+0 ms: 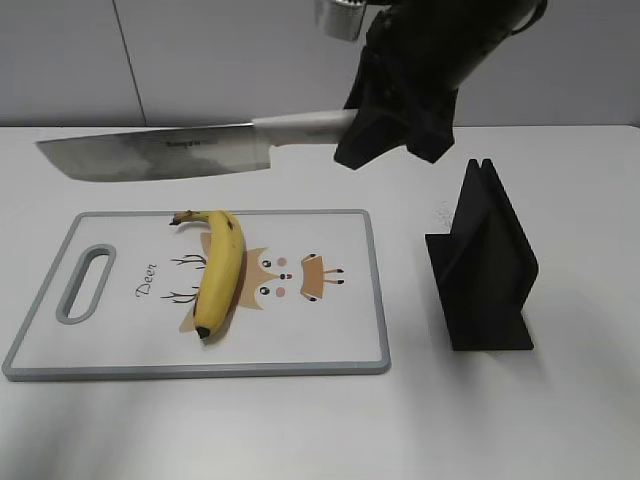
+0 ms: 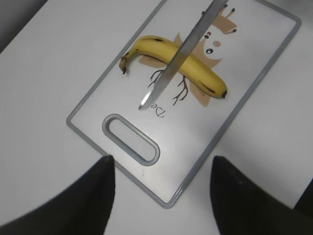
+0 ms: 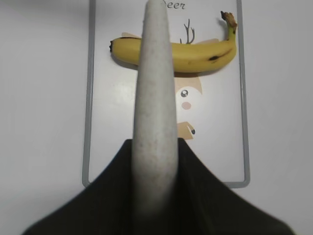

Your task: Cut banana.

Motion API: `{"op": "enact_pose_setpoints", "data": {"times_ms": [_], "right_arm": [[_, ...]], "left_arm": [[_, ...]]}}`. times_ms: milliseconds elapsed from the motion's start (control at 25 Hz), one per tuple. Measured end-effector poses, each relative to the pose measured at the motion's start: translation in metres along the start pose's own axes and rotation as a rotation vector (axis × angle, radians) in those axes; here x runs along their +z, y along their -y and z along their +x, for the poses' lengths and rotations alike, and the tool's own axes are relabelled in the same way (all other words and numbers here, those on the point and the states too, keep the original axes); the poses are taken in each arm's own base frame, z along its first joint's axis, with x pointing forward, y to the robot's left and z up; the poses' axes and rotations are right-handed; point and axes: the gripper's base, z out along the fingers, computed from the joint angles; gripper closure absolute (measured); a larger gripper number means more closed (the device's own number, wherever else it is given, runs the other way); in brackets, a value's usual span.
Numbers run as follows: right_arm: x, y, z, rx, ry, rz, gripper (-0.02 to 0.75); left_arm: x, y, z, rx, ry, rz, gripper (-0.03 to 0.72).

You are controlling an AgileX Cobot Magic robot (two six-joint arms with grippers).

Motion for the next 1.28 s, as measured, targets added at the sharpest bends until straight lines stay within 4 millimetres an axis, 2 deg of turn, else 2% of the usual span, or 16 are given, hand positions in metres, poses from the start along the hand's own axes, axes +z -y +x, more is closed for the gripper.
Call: {"op": "enact_pose_setpoints", "data": {"times_ms": [160, 360, 480, 640, 880, 1120, 1280], "right_arm": [[0.011, 0.002, 0.002, -0.007, 0.012, -0.031, 0.564], [0.013, 0.002, 0.002, -0.056, 0.022, -0.037, 0.564], [0.013, 0.002, 0.002, -0.070, 0.024, -0.037, 0.564], [0.013, 0.002, 0.001, -0.072, 0.026, -0.037, 0.564], [0.016, 0.003, 0.002, -0.067, 0.028, -0.044, 0.564], [0.025, 0.003, 0.001, -0.026, 0.075, -0.076, 0.564], [0.026, 0.004, 0.000, -0.027, 0.088, -0.074, 0.564]], "left_arm": [[0.018, -0.014, -0.008, 0.075, 0.012, 0.101, 0.100], [0.047, -0.021, -0.017, 0.198, 0.007, 0.197, 0.117], [0.070, -0.025, -0.016, 0.234, -0.031, 0.233, 0.118], [0.088, -0.032, -0.011, 0.238, -0.073, 0.242, 0.121], [0.095, -0.036, -0.009, 0.236, -0.079, 0.228, 0.136], [0.095, -0.035, -0.011, 0.223, -0.059, 0.231, 0.223], [0.095, -0.036, -0.011, 0.225, -0.061, 0.230, 0.237]]}}
